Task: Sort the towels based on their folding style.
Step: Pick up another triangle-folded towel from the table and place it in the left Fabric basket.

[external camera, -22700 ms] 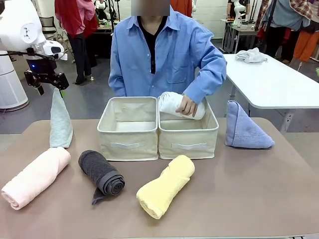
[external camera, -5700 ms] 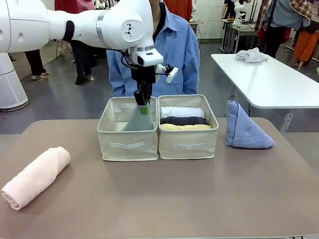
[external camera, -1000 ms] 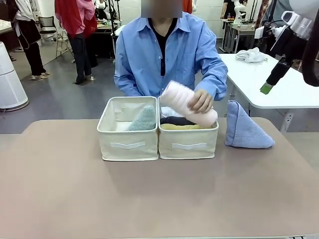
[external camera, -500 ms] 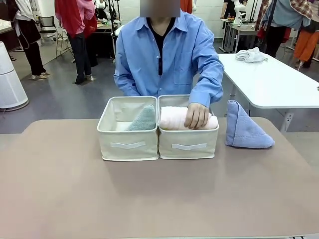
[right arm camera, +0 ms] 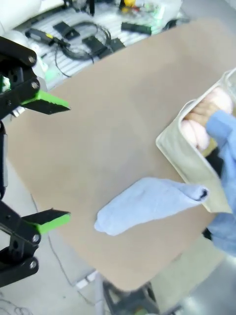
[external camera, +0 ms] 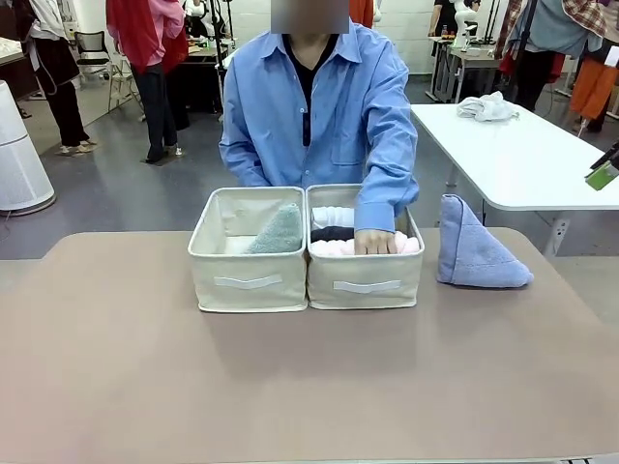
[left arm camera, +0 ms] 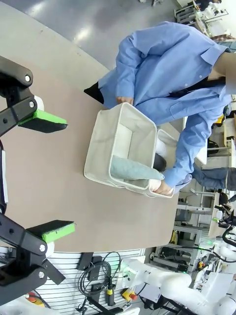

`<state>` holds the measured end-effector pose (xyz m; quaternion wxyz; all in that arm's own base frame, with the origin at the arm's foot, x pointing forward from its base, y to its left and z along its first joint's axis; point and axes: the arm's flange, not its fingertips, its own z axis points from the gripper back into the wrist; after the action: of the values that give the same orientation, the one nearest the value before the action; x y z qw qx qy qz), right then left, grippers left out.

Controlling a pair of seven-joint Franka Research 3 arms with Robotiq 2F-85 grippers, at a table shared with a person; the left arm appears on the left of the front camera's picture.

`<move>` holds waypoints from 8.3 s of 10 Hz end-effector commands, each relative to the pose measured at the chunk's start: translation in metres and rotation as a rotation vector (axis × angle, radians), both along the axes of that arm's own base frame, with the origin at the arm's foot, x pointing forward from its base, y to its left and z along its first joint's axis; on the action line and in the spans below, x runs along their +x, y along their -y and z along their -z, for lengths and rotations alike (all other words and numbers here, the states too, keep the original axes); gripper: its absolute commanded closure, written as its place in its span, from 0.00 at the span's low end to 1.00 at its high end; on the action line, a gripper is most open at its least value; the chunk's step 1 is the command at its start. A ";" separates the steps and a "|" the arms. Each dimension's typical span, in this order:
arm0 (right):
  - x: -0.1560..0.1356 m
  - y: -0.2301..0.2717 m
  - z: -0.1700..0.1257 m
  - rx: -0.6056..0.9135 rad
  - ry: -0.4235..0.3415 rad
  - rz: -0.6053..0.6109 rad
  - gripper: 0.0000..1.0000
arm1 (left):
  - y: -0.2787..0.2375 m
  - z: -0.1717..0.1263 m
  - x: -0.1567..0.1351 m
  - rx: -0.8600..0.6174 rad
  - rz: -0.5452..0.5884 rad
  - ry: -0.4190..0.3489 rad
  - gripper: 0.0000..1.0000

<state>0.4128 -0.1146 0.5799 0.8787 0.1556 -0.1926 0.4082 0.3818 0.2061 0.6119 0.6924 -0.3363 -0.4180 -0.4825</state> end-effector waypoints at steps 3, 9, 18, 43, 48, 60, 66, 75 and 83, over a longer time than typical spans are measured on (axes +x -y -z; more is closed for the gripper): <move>-0.005 0.004 -0.002 0.010 0.007 -0.001 0.00 | 0.000 0.002 -0.002 -0.002 0.012 0.030 0.07; 0.096 -0.169 0.040 -0.545 0.182 -0.256 0.00 | 0.000 0.002 -0.002 -0.002 0.012 0.030 0.07; 0.129 -0.199 0.071 -0.550 0.131 -0.313 0.00 | 0.000 0.002 -0.002 -0.002 0.012 0.030 0.07; 0.207 -0.175 0.138 -0.433 -0.127 -0.523 1.00 | 0.000 0.002 -0.002 -0.002 0.012 0.030 0.07; 0.129 -0.190 0.020 -0.661 0.002 -0.311 0.94 | 0.000 0.002 -0.002 -0.002 0.012 0.030 0.07; 0.027 -0.319 -0.151 -0.604 0.407 -0.446 0.82 | 0.000 0.002 -0.002 -0.002 0.012 0.030 0.07; 0.067 -0.552 -0.095 -0.516 0.363 -0.741 0.82 | 0.000 0.002 -0.002 -0.002 0.012 0.030 0.07; 0.078 -0.576 -0.063 -0.453 0.367 -0.736 0.82 | 0.000 0.002 -0.002 -0.002 0.012 0.030 0.07; 0.138 -0.624 -0.057 -0.376 0.329 -0.694 0.82 | 0.000 0.002 -0.002 -0.002 0.012 0.030 0.07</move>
<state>0.5316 0.4820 0.6171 0.6466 -0.0267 -0.1907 0.7381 0.3814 0.2060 0.6117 0.6913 -0.3351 -0.4179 -0.4849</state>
